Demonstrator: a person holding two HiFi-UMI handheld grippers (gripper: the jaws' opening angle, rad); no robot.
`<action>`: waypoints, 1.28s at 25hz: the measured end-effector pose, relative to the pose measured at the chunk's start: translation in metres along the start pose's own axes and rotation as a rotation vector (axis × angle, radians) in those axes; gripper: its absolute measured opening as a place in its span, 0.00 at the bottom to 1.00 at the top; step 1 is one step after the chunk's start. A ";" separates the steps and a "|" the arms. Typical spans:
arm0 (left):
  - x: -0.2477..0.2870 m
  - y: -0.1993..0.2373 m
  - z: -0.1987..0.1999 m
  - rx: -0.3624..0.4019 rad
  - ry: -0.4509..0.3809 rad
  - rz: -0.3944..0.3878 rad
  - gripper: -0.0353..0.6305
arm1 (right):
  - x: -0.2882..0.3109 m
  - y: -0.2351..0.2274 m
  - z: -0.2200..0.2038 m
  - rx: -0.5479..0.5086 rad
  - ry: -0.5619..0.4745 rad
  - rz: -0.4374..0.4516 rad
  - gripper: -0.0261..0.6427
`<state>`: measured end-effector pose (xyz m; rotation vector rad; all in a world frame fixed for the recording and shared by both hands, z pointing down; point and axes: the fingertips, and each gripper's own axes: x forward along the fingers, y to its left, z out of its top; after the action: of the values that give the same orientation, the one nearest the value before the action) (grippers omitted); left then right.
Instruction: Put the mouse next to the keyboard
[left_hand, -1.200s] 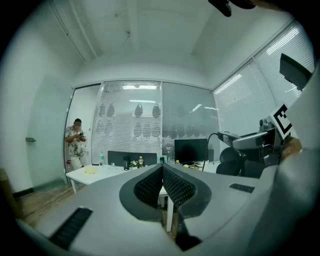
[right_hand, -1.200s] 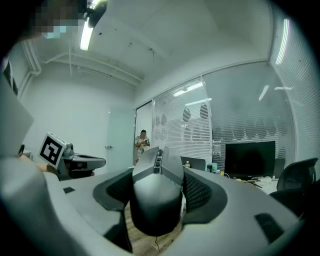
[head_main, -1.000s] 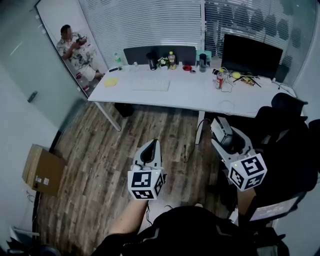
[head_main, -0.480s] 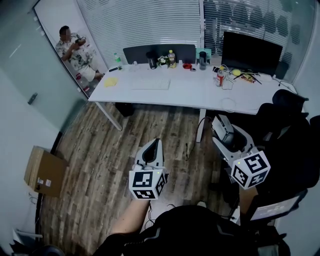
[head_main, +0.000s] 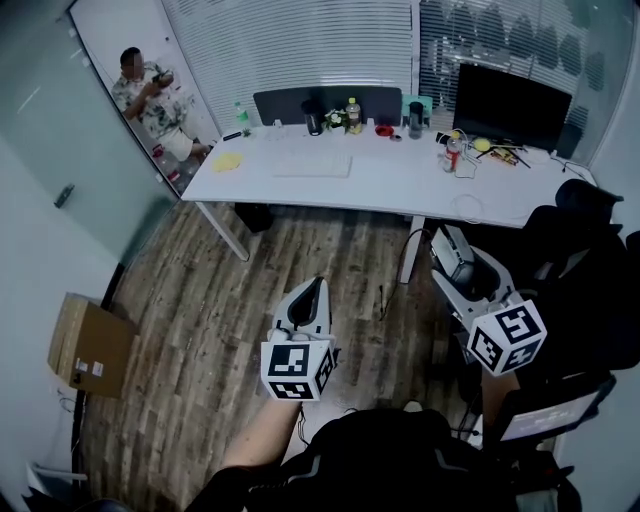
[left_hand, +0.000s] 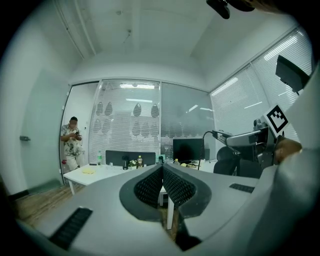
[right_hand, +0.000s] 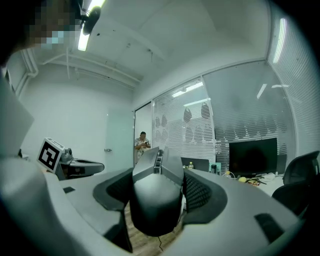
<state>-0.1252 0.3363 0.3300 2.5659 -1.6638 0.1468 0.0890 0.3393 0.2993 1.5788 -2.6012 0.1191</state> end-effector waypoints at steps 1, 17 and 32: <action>-0.001 0.006 -0.002 0.003 0.000 -0.003 0.10 | 0.003 0.004 -0.001 0.000 -0.004 -0.002 0.48; 0.020 0.071 -0.010 -0.026 -0.008 0.030 0.10 | 0.079 0.014 0.002 -0.009 -0.010 0.019 0.48; 0.146 0.109 0.010 -0.037 0.005 0.126 0.10 | 0.195 -0.076 0.023 -0.023 -0.012 0.075 0.48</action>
<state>-0.1652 0.1587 0.3398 2.4329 -1.8083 0.1284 0.0657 0.1302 0.3015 1.4798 -2.6619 0.0846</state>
